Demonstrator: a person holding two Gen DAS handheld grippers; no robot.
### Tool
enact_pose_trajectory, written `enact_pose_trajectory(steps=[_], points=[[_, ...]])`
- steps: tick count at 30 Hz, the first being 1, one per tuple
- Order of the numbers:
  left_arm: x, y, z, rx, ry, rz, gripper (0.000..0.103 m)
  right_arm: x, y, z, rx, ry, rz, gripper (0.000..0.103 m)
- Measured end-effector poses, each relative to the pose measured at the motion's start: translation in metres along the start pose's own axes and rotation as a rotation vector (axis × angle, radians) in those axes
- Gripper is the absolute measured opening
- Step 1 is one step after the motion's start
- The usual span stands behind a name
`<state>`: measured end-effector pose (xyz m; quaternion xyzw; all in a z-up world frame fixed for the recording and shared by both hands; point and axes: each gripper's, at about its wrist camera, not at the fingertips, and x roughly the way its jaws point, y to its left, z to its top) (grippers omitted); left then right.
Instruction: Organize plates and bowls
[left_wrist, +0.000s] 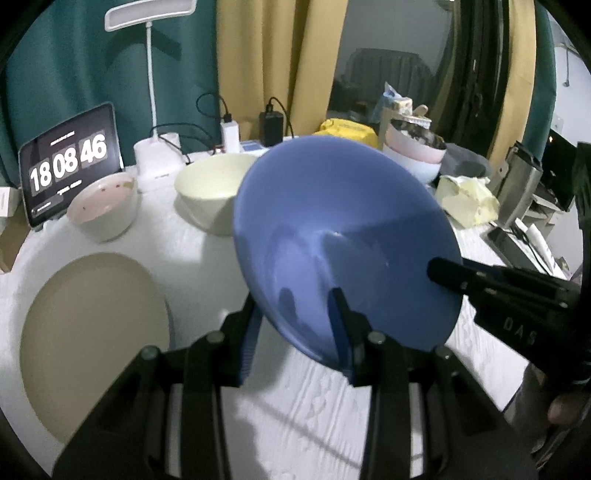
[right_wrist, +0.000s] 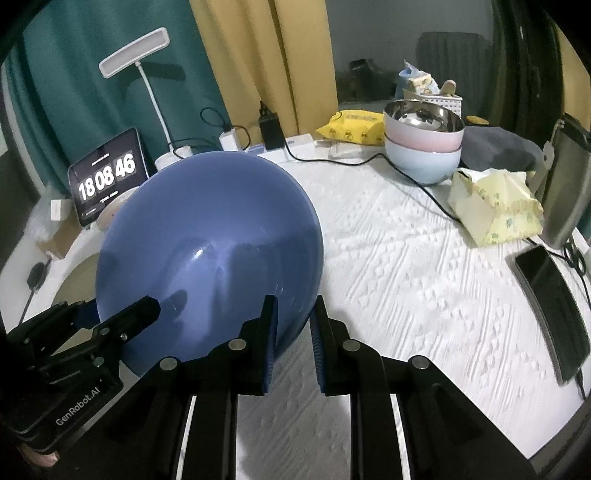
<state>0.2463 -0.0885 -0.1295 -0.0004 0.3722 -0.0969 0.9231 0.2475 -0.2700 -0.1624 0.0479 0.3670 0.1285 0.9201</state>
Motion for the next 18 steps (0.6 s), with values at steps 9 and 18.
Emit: enact_pose_trajectory(steps=[9, 18], points=[[-0.005, 0.006, -0.015, -0.008, 0.036, -0.004, 0.038, -0.005, 0.009, -0.011, 0.009, 0.029, -0.005, 0.019], [-0.015, 0.01, -0.017, -0.013, 0.028, -0.004, 0.039, -0.01, 0.013, -0.007, 0.01, 0.018, -0.016, 0.021]])
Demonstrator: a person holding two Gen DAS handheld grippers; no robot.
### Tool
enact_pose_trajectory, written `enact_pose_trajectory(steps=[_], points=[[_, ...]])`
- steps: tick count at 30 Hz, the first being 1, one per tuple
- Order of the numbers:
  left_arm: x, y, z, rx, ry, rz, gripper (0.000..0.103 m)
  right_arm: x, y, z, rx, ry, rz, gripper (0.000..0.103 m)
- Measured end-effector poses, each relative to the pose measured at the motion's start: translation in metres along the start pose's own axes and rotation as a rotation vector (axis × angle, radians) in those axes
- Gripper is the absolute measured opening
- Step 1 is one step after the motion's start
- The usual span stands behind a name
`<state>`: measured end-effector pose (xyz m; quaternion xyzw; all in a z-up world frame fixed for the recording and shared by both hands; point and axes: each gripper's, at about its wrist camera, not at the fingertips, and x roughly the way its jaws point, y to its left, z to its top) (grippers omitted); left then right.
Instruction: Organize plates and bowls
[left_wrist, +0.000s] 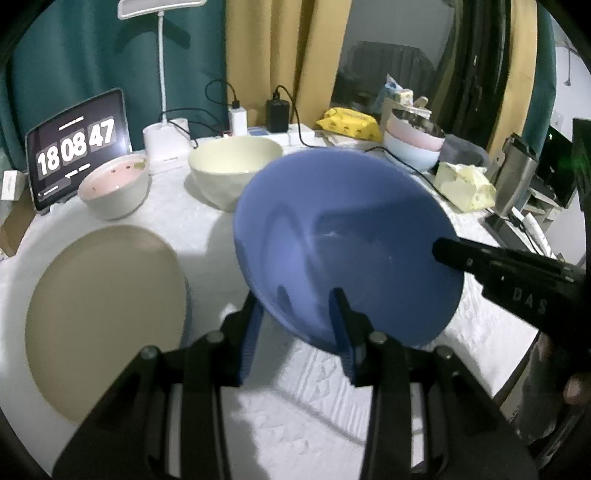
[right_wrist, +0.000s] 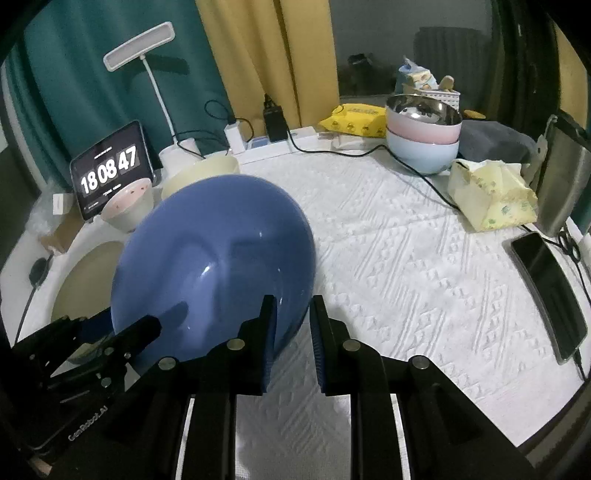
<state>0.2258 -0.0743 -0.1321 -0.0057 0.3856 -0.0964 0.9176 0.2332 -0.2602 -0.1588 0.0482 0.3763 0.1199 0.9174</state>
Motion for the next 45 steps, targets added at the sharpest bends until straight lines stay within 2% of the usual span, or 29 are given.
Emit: enact_pose_trajectory(steps=[7, 12, 16, 21, 45], points=[[-0.012, 0.005, 0.007, -0.021, -0.024, 0.001, 0.039, -0.008, 0.0, 0.014, -0.007, -0.025, -0.012, 0.025], [-0.026, 0.011, 0.016, -0.019, -0.07, 0.015, 0.039, -0.014, 0.004, 0.026, -0.018, -0.049, -0.01, 0.026], [-0.037, 0.018, 0.025, -0.034, -0.107, 0.017, 0.046, -0.017, 0.009, 0.035, -0.032, -0.065, -0.003, 0.026], [-0.045, 0.03, 0.036, -0.051, -0.135, 0.036, 0.046, -0.018, 0.015, 0.045, -0.053, -0.078, 0.007, 0.026], [-0.043, 0.06, 0.084, -0.086, -0.206, 0.117, 0.046, 0.004, 0.041, 0.092, -0.139, -0.085, 0.047, 0.026]])
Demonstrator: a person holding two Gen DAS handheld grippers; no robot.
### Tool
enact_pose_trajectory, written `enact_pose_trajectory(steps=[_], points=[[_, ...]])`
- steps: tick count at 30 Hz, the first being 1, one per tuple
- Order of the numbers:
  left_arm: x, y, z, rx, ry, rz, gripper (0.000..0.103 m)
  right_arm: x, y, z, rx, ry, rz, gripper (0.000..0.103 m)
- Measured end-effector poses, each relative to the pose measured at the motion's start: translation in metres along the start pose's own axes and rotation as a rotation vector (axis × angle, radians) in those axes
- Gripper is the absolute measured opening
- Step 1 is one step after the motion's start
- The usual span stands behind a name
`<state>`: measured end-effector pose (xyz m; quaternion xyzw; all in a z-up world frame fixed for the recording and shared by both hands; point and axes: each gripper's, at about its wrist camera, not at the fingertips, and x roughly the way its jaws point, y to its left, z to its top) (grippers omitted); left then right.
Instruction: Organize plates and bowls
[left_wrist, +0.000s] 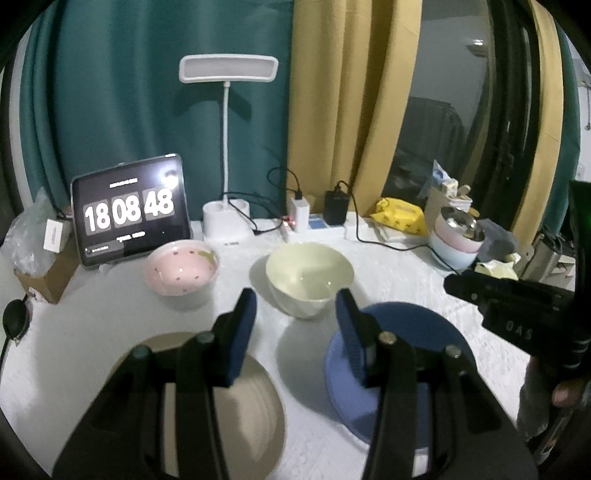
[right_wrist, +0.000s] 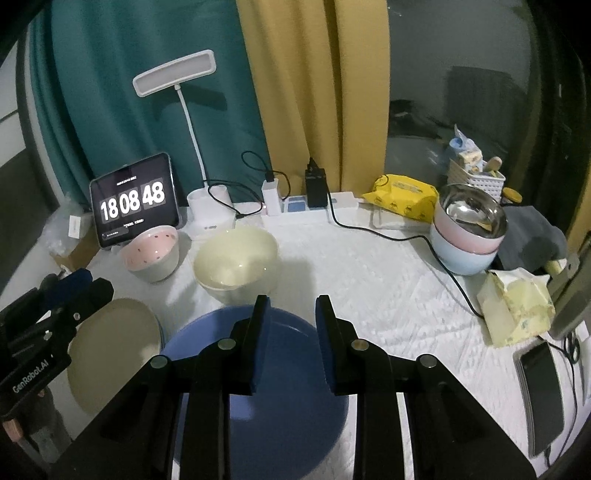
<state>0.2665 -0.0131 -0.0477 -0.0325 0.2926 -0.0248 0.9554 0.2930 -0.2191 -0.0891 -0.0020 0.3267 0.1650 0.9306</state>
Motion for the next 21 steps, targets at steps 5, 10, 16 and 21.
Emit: enact_pose_trajectory(steps=[5, 10, 16, 21], points=[[0.006, 0.001, 0.008, 0.004, -0.009, 0.008, 0.046, 0.006, 0.003, 0.009, -0.017, -0.002, 0.009, 0.027], [0.015, 0.001, 0.018, 0.005, -0.006, 0.012, 0.046, 0.012, 0.006, 0.022, -0.044, -0.012, 0.016, 0.027], [0.032, 0.004, 0.028, -0.012, -0.002, 0.024, 0.046, 0.027, 0.008, 0.035, -0.069, -0.002, 0.021, 0.027], [0.049, 0.009, 0.035, -0.02, 0.01, 0.033, 0.046, 0.041, 0.009, 0.043, -0.073, 0.005, 0.028, 0.027]])
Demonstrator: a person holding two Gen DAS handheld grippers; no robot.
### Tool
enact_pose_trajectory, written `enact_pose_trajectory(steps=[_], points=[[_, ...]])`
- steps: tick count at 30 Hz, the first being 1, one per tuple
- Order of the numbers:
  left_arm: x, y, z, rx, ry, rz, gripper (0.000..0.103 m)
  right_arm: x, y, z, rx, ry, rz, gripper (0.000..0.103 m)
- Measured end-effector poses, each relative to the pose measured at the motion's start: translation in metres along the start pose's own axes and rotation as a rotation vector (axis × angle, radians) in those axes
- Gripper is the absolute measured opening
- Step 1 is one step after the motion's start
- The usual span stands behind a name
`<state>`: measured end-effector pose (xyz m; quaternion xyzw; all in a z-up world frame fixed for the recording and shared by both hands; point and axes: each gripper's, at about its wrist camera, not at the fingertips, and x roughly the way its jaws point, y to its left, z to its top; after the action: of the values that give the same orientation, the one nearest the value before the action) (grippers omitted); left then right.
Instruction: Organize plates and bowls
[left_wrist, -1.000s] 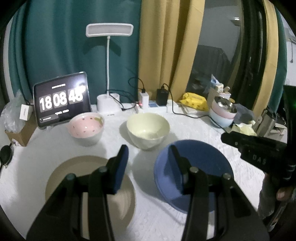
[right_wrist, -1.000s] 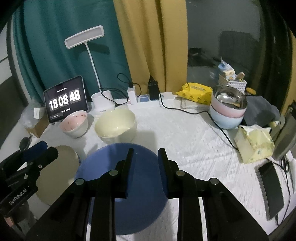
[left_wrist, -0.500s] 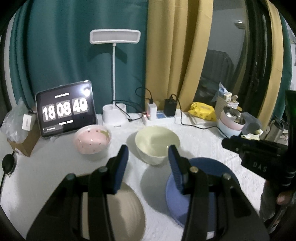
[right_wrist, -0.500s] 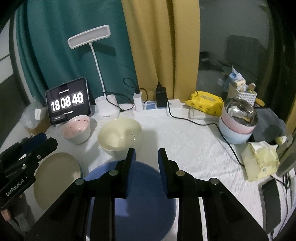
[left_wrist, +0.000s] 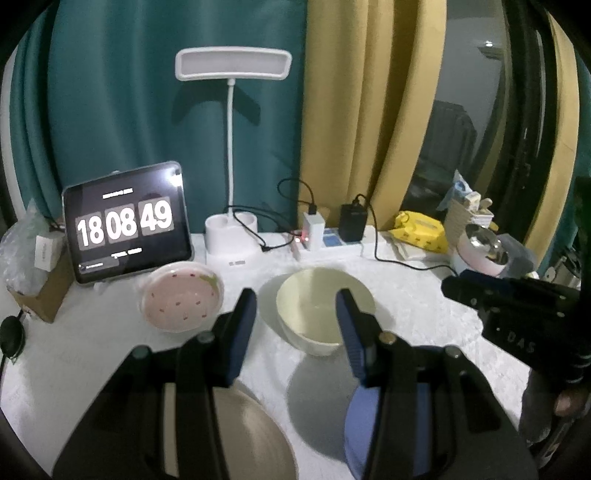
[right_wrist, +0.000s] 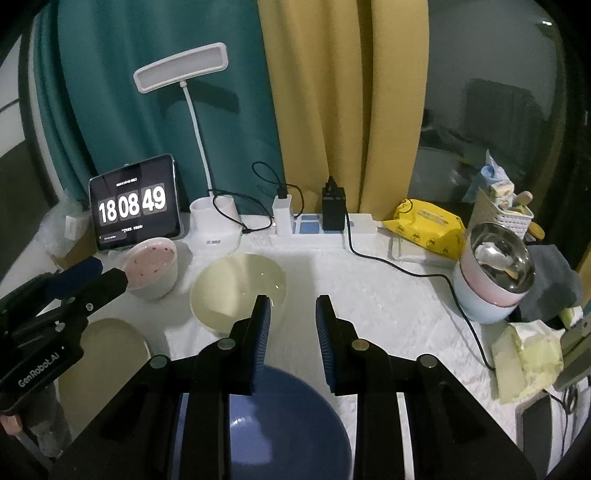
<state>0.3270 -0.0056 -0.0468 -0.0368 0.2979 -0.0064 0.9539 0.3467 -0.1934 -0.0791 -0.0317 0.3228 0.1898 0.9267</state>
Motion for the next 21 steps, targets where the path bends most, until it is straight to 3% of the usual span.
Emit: enact_pose_trajectory(steps=[3, 14, 21], points=[[0.012, 0.004, 0.002, -0.011, 0.019, 0.008, 0.046, 0.011, -0.002, 0.004, 0.003, 0.011, 0.008, 0.035], [0.056, 0.012, 0.003, -0.044, 0.079, 0.026, 0.046, 0.056, -0.006, 0.016, 0.043, 0.08, 0.027, 0.036], [0.089, 0.008, 0.002, -0.045, 0.147, 0.041, 0.046, 0.094, -0.006, 0.015, 0.106, 0.173, 0.046, 0.036]])
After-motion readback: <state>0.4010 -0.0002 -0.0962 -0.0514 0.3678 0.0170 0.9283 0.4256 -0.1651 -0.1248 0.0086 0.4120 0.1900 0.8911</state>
